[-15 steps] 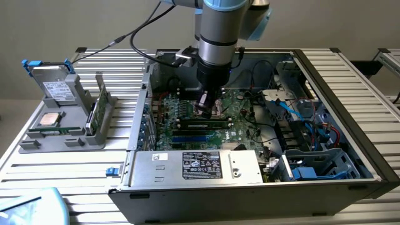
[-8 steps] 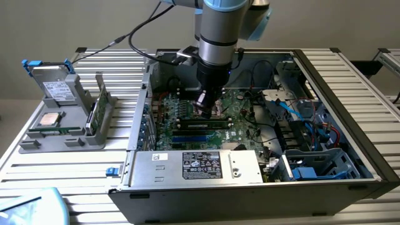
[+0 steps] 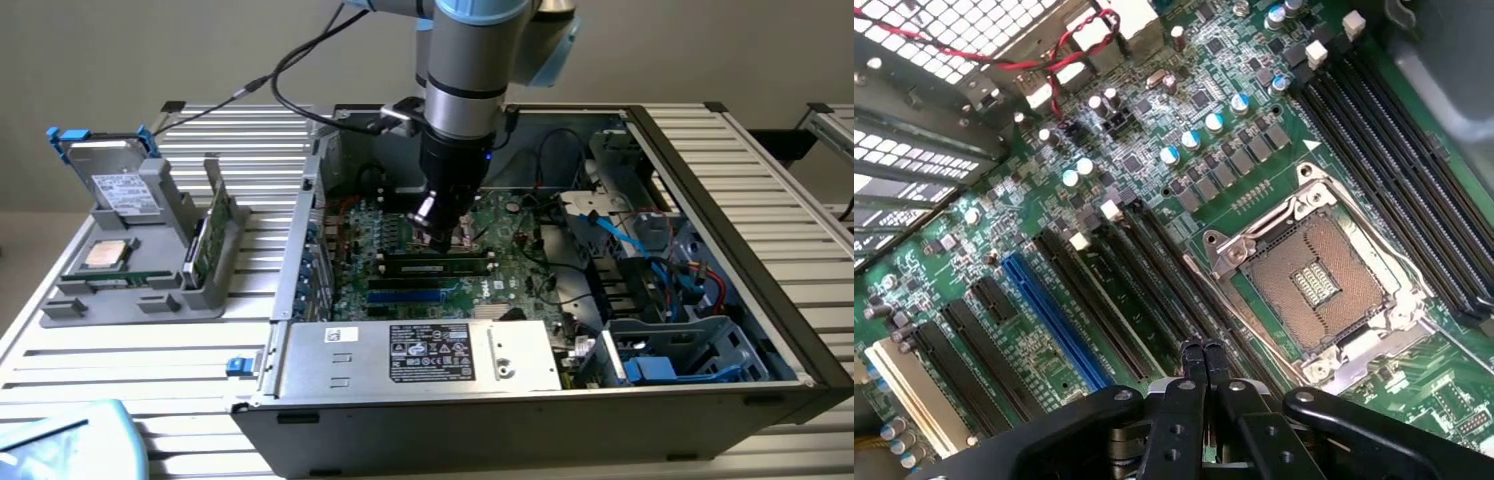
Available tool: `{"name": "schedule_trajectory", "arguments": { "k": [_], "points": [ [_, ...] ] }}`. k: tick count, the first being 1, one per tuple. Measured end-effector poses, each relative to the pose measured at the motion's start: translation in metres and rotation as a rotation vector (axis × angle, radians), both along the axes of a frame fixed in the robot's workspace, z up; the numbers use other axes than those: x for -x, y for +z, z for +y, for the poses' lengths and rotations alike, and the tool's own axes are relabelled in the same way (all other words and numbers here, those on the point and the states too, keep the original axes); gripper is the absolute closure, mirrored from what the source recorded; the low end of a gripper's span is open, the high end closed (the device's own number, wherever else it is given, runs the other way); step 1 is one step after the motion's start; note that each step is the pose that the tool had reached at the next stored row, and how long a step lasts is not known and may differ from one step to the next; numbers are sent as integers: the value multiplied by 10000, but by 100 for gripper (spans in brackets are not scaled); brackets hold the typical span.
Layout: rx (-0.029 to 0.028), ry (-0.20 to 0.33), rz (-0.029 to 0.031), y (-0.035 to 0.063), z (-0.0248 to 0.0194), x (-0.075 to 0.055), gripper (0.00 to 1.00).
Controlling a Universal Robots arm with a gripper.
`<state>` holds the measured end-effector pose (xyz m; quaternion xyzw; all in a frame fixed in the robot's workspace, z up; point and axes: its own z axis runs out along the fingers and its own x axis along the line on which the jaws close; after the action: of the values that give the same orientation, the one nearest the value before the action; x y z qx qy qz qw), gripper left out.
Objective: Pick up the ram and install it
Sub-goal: 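Press down the ram until it locks into place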
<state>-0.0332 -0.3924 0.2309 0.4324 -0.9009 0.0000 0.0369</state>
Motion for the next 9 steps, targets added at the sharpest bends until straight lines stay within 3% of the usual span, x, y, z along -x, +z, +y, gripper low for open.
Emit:
{"name": "schedule_trajectory", "arguments": {
  "k": [9],
  "points": [
    [13, -1207, 0, -1, 0, 0, 90]
  ]
}}
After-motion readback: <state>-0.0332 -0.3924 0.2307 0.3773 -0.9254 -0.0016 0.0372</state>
